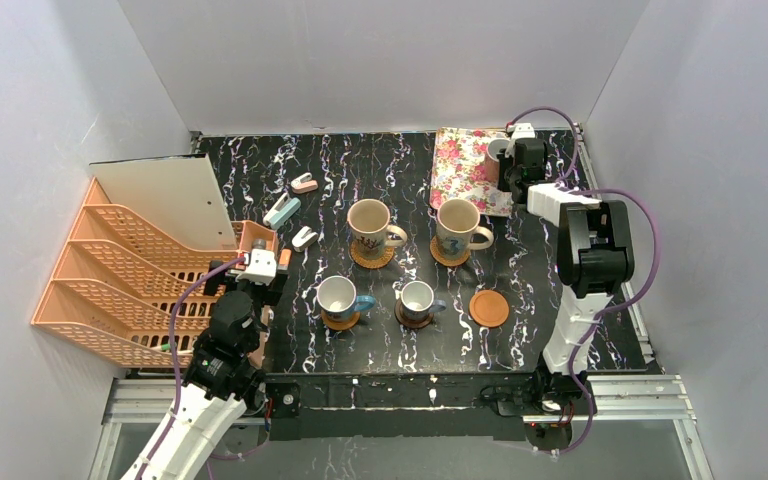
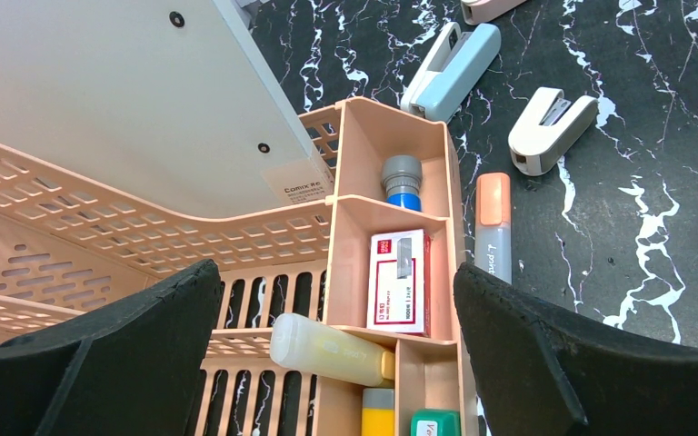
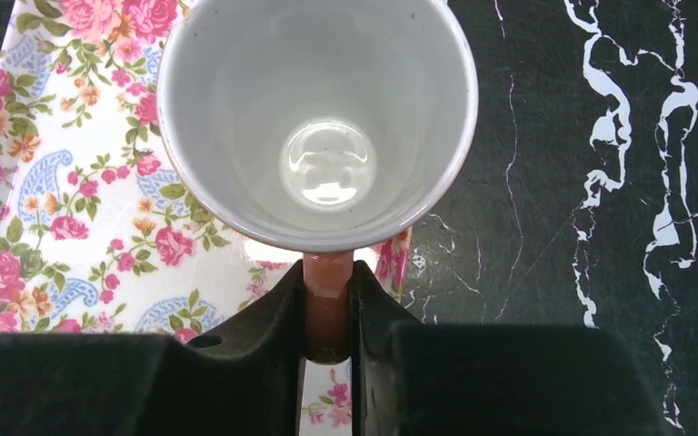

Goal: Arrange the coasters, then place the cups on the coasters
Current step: Pick up the cup from the tray.

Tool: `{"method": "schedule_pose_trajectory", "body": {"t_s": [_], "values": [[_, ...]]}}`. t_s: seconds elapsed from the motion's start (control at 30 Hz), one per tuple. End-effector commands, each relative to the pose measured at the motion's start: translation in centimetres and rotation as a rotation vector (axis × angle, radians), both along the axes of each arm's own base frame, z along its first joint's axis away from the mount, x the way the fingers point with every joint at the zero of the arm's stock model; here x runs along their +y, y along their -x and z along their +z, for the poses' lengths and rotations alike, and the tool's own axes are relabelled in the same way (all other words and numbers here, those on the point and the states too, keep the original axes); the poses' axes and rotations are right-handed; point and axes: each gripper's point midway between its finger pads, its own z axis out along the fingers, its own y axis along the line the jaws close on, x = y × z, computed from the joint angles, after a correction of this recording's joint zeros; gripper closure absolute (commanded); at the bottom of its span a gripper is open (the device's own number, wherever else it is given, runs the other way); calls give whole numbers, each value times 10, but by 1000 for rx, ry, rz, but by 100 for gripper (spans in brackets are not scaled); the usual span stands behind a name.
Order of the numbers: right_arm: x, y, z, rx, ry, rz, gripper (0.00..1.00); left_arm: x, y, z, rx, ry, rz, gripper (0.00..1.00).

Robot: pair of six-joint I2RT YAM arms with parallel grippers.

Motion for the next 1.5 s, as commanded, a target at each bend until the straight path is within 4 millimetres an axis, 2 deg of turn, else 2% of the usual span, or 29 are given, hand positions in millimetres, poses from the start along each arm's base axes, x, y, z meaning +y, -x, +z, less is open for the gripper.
{"method": "schedule_pose_trajectory", "body": {"t_s": [0.0, 0.17, 0.6, 0.7, 1.07, 1.4, 1.47], "values": [[-1, -5, 53, -164, 39, 13, 99, 3, 0, -2, -3, 6, 18, 2], [-2, 3, 88, -286, 47, 21, 99, 3, 0, -2, -3, 4, 21, 2], [-6, 12, 113, -373, 50, 1, 99, 3, 0, -2, -2, 4, 21, 2], [-4, 12, 106, -358, 40, 13, 99, 2, 0, -2, -3, 4, 17, 2], [7, 11, 57, -211, 23, 72, 99, 3, 0, -2, -1, 3, 18, 2], [0, 11, 36, -140, 39, 69, 99, 3, 0, -1, -5, 5, 17, 2], [0, 11, 37, -136, 36, 70, 87, 2, 0, -1, -6, 6, 14, 2]]}}
